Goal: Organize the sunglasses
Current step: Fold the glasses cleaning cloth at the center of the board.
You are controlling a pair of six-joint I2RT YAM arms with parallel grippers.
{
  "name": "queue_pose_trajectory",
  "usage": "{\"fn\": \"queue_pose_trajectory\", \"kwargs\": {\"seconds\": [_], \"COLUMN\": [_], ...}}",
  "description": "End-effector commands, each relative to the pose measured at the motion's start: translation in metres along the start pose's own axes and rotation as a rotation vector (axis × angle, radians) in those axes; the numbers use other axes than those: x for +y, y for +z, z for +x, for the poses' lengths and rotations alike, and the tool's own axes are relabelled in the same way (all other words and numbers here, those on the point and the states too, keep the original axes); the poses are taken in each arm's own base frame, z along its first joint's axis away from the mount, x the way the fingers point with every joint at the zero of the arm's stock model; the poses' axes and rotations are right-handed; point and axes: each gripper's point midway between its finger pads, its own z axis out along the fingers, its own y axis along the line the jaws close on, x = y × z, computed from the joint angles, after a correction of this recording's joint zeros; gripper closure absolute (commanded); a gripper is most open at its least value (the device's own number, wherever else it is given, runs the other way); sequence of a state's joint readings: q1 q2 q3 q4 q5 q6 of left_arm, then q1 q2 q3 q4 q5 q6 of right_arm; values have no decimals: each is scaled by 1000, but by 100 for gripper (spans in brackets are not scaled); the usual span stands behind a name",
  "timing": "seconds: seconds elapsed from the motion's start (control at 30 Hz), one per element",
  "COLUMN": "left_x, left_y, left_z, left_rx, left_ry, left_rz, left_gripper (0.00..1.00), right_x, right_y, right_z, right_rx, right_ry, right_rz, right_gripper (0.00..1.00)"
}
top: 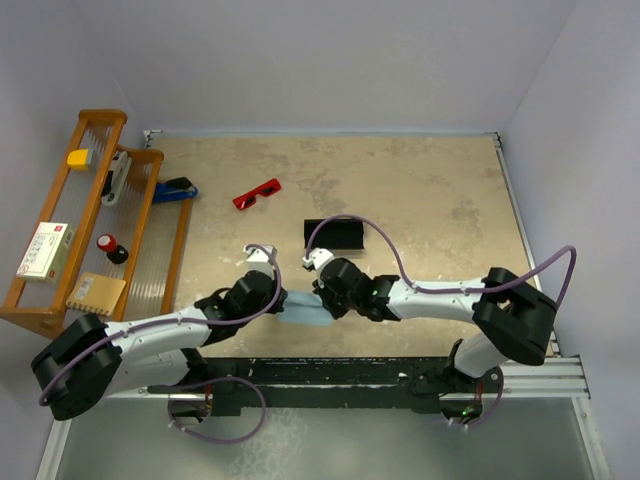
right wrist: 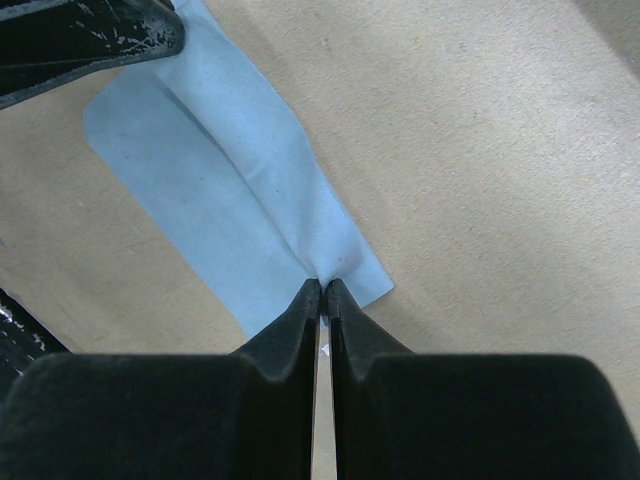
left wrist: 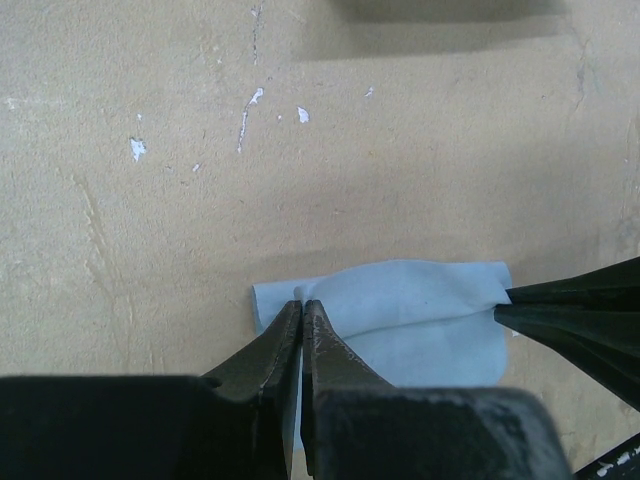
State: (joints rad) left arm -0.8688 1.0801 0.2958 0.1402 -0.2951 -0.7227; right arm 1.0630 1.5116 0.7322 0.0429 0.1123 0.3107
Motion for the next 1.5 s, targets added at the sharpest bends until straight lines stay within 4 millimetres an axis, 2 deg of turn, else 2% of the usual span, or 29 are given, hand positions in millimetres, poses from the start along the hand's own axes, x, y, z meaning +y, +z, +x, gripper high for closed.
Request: {"fn": "queue_pose_trajectory", "kwargs": {"seconds": [0.0, 0.27, 0.83, 1.47], "left_x": [-3, -1, -6, -8], "left_y": [-1, -4, -6, -12], "left_z": [-3, 2, 6, 12], "left_rx": [-25, -24, -22, -18], "left_ry": [-15, -27, -34, -32], "left_rz": [11, 12, 31, 37], "left_gripper": [100, 100, 100, 100], "right_x": [6, 7, 22, 32], "right_y": [-4, -2, -7, -11], "right_z": [-7, 0, 0, 7], "right_rx": [-33, -25, -36, -38], "right_ry": [9, 10, 15, 10], "right_rz": [-12, -12, -58, -74], "right_gripper": [91, 91, 79, 77]}}
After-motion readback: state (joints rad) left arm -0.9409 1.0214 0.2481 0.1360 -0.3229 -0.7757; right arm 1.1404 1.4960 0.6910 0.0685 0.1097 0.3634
